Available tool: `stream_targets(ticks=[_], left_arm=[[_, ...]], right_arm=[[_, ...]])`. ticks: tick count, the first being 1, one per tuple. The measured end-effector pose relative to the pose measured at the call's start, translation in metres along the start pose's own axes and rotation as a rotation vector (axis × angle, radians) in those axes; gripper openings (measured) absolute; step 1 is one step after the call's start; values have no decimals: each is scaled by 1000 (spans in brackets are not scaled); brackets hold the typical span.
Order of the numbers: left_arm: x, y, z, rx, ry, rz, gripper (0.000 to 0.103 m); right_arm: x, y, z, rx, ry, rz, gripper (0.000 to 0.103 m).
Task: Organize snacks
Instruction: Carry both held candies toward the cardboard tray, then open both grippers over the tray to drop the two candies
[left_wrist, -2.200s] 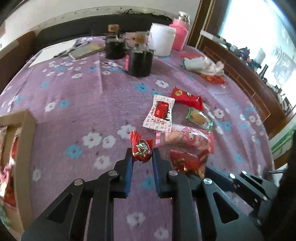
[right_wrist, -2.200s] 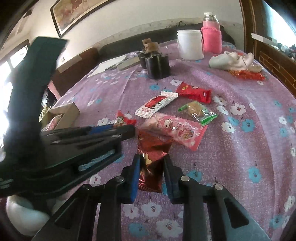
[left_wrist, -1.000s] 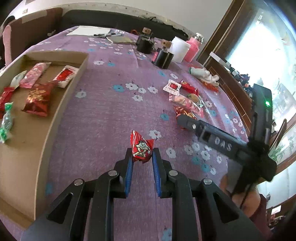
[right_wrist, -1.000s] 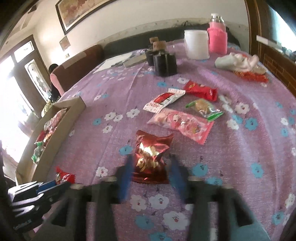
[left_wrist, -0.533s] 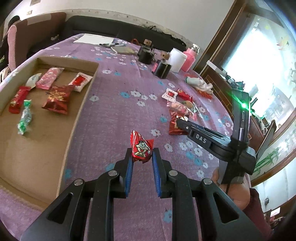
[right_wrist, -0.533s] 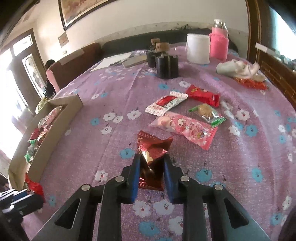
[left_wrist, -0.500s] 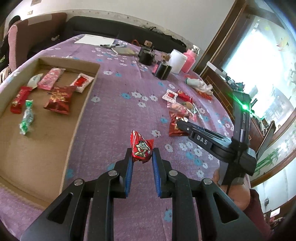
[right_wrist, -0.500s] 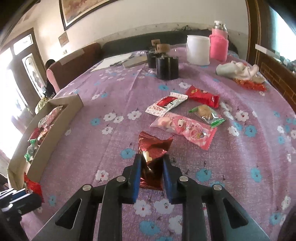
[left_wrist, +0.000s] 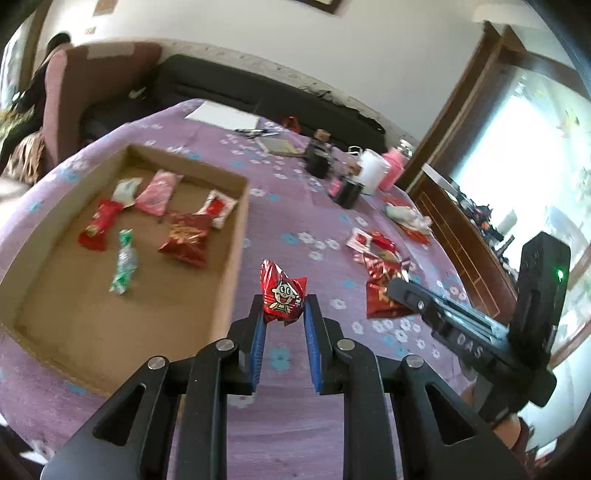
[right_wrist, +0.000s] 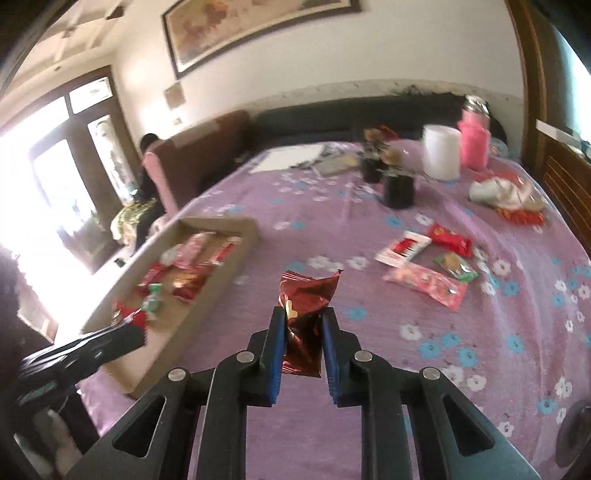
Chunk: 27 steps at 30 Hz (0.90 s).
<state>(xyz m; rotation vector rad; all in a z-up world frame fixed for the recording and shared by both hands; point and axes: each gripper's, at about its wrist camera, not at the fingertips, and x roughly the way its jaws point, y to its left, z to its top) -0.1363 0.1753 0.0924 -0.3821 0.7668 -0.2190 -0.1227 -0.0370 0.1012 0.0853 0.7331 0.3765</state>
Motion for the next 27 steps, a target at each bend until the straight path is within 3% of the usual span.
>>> stream_targets(ticks=[7, 13, 27], left_arm=[[-21, 57, 13, -59, -37, 121, 17], [-17, 103, 19, -110, 6, 219, 17], [10, 129, 18, -105, 76, 313, 18]], right_arm=[[22, 40, 9, -19, 59, 107, 19], [49, 90, 12, -74, 103, 178, 19], [112, 159, -4, -176, 221, 204, 19]])
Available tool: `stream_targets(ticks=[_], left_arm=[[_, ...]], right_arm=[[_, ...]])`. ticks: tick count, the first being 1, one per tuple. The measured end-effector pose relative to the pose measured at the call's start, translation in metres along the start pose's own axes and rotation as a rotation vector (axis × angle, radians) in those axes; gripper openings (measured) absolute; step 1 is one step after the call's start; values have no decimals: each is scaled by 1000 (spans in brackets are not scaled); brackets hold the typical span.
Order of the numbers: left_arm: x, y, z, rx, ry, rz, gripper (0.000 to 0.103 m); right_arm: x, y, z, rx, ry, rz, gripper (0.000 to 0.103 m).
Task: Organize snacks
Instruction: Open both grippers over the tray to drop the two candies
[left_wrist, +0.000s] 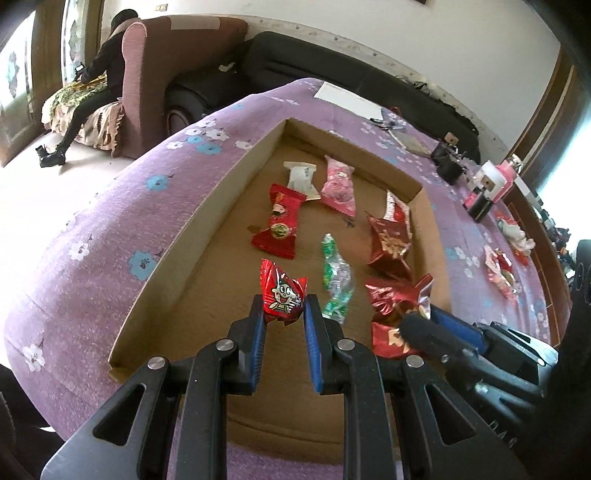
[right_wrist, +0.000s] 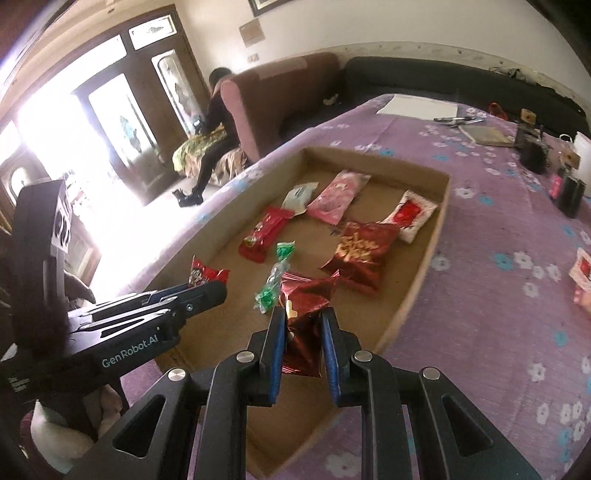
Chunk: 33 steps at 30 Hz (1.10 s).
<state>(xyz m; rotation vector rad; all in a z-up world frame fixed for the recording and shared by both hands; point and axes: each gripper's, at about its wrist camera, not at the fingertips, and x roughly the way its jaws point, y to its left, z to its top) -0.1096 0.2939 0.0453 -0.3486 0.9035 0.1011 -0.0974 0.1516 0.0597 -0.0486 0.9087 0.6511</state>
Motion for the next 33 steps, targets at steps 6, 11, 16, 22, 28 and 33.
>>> stream_targets(ticks=[6, 11, 16, 22, 28, 33], left_arm=[[8, 5, 0, -10, 19, 18, 18], [3, 5, 1, -14, 9, 9, 27], [-7, 4, -2, -29, -12, 0, 36], [-32, -6, -9, -30, -75, 59, 54], [-66, -26, -22, 35, -226, 269, 68], [-88, -47, -33, 96, -320, 328, 78]], right_arm=[[16, 7, -3, -29, 18, -34, 19], [15, 8, -3, -46, 4, -51, 23], [3, 9, -4, -59, -33, -60, 39], [-20, 7, -8, -45, -86, -67, 50], [-49, -7, -15, 19, -161, -99, 57], [-68, -18, -24, 59, -210, -138, 64]])
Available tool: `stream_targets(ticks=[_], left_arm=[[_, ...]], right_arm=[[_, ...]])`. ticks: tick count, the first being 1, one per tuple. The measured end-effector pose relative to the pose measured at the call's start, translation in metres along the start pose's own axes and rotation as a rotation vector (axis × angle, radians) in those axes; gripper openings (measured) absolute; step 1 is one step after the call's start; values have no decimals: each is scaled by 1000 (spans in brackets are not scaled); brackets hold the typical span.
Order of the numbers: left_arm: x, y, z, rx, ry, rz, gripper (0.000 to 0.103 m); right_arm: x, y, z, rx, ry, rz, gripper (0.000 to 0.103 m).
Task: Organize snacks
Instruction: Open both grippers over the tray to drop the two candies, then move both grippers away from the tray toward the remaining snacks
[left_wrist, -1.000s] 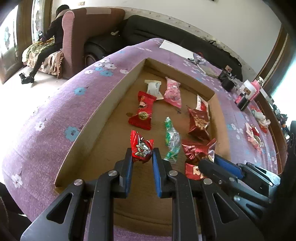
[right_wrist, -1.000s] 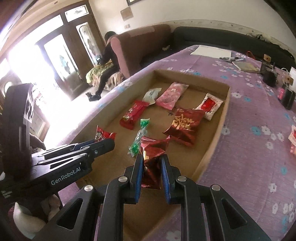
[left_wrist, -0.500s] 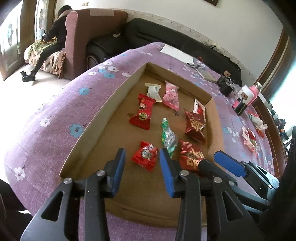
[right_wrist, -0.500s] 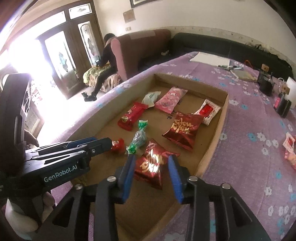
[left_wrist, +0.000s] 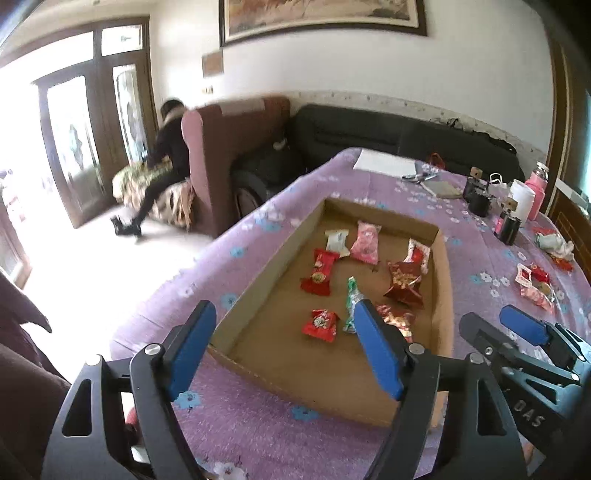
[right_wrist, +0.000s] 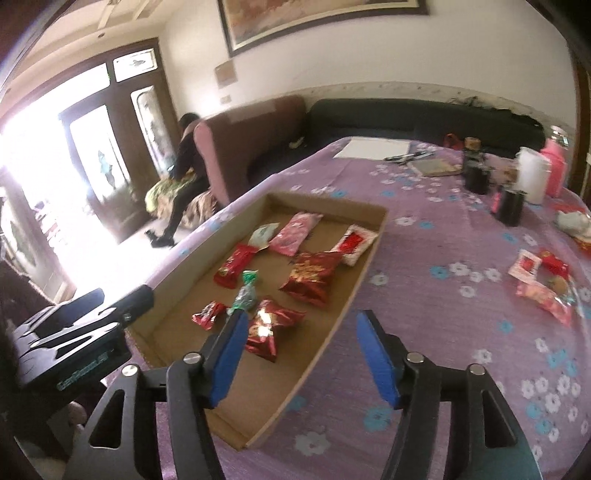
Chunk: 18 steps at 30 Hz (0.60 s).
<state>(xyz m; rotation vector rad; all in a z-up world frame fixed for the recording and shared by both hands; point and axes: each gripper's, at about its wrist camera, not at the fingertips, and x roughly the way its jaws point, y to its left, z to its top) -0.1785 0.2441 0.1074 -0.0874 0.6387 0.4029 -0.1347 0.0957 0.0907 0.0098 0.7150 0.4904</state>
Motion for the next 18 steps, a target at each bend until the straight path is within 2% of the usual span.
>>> stream_targets(ticks=[18], left_arm=[[-26, -42, -12, 112, -4, -17, 78]], right_arm=[[-19, -38, -27, 60, 0, -81, 69]])
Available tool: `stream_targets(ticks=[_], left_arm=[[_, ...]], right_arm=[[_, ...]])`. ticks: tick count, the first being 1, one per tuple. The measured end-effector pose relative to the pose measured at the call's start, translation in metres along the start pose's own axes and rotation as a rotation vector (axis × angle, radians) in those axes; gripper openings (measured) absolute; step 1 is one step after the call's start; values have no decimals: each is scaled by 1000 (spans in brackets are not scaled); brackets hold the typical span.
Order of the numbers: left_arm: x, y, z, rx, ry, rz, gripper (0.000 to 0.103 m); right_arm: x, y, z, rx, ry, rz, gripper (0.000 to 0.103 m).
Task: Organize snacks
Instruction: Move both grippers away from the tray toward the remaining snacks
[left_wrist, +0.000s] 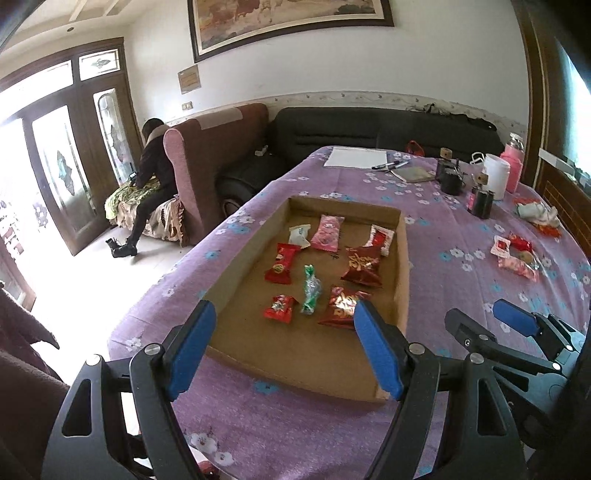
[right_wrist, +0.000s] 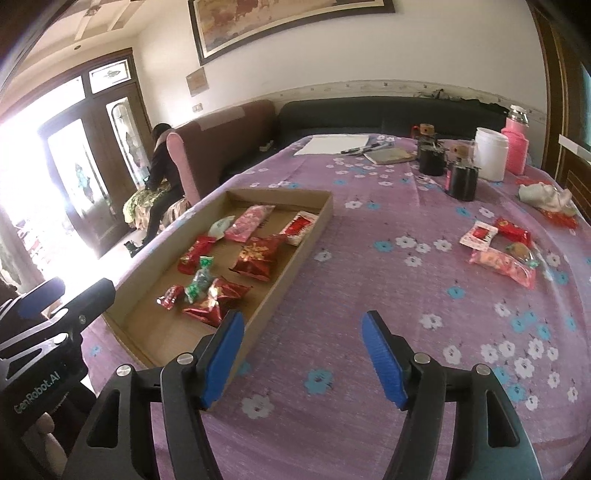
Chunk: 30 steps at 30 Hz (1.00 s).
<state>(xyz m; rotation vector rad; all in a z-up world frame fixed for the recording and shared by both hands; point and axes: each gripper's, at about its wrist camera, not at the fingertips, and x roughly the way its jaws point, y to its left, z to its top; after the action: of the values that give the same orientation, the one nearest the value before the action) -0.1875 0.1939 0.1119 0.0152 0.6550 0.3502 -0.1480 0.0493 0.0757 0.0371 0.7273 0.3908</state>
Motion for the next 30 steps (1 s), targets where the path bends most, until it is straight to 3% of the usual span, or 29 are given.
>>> stream_targets(ticks=[26, 30], left_arm=[[1, -50, -5, 107, 37, -29, 78], [-1, -58, -5, 120, 43, -69, 78]], right_arm=[[-4, -47, -10, 47, 16, -52, 72], [-5, -55, -9, 51, 18, -62, 72]])
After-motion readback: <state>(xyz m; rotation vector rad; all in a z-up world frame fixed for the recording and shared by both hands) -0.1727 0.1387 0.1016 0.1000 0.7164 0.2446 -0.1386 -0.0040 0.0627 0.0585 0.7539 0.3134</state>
